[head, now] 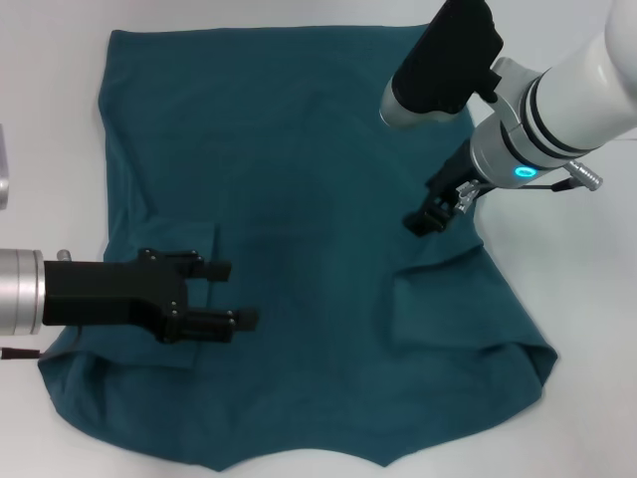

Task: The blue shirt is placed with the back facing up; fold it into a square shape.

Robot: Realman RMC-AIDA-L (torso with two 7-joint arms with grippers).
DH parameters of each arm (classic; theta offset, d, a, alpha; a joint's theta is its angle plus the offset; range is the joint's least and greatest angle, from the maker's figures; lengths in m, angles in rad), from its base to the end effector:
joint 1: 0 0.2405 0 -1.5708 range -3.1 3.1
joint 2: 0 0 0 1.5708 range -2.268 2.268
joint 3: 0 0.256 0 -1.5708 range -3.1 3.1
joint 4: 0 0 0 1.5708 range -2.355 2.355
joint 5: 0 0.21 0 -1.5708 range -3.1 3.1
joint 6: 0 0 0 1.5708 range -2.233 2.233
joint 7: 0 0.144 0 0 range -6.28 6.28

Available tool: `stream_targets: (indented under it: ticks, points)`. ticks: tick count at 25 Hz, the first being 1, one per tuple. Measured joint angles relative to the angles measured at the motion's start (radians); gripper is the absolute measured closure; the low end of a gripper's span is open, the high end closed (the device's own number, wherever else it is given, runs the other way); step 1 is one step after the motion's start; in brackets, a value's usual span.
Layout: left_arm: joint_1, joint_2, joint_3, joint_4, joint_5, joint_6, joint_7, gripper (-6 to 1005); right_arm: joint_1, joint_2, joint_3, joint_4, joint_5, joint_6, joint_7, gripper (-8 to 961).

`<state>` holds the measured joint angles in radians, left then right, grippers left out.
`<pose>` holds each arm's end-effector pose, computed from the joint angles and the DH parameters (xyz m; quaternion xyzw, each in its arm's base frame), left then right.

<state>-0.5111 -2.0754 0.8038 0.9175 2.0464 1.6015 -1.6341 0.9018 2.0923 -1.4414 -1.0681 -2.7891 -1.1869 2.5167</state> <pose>-0.2412 0.3388 0.0252 -0.9520 -0.2214 -0.1787 0.1131 0.1202 0.4349 -0.0256 -0.9223 0.1644 -0.1880 0.2950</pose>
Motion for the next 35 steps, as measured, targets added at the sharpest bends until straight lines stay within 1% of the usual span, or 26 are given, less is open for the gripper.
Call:
stream_targets:
  ticks: [2,5,7,9,11,13,16,20,23,27,30,35]
  points:
    - [0.0,0.0,0.0,0.0,0.0,0.0,0.001,159,-0.006,-0.003,0.015,-0.031,-0.022,-0.045,0.003,410]
    - [0.002,0.001,0.0,0.001,0.0,0.0,0.001,159,-0.029,-0.002,0.049,-0.114,-0.088,-0.169,0.006,269]
    - [0.005,0.008,-0.001,0.001,0.0,0.0,0.001,159,-0.061,-0.001,0.06,-0.183,-0.125,-0.239,0.013,188]
    - [0.007,0.012,-0.002,-0.002,0.0,-0.001,0.001,159,-0.1,-0.002,0.067,-0.245,-0.137,-0.278,0.021,106]
    - [0.009,0.013,-0.002,-0.002,0.0,-0.006,0.002,159,-0.131,-0.002,0.075,-0.271,-0.139,-0.286,0.024,97]
    - [0.009,0.014,-0.003,-0.002,0.0,-0.01,0.004,159,-0.155,-0.001,0.076,-0.266,-0.139,-0.262,0.024,87]
    - [0.006,0.01,-0.002,-0.002,0.0,-0.012,0.007,159,-0.18,0.004,0.061,-0.217,-0.137,-0.178,0.024,73]
    - [0.002,0.008,0.003,-0.002,0.0,-0.012,0.006,159,-0.178,0.005,0.056,-0.108,-0.117,-0.069,0.018,54]
    - [0.002,0.007,0.005,-0.002,0.0,-0.012,0.003,159,-0.162,0.003,0.056,-0.028,-0.11,0.011,0.016,157]
    - [0.005,0.006,0.006,-0.002,0.0,-0.012,0.001,159,-0.15,0.004,0.055,0.034,-0.106,0.085,0.016,344]
    - [0.008,0.006,0.006,-0.002,0.0,-0.012,0.0,159,-0.14,0.003,0.055,0.072,-0.092,0.117,0.013,471]
    - [0.009,0.006,0.005,-0.002,0.0,-0.012,-0.001,159,-0.099,0.003,0.056,0.165,-0.082,0.146,0.003,673]
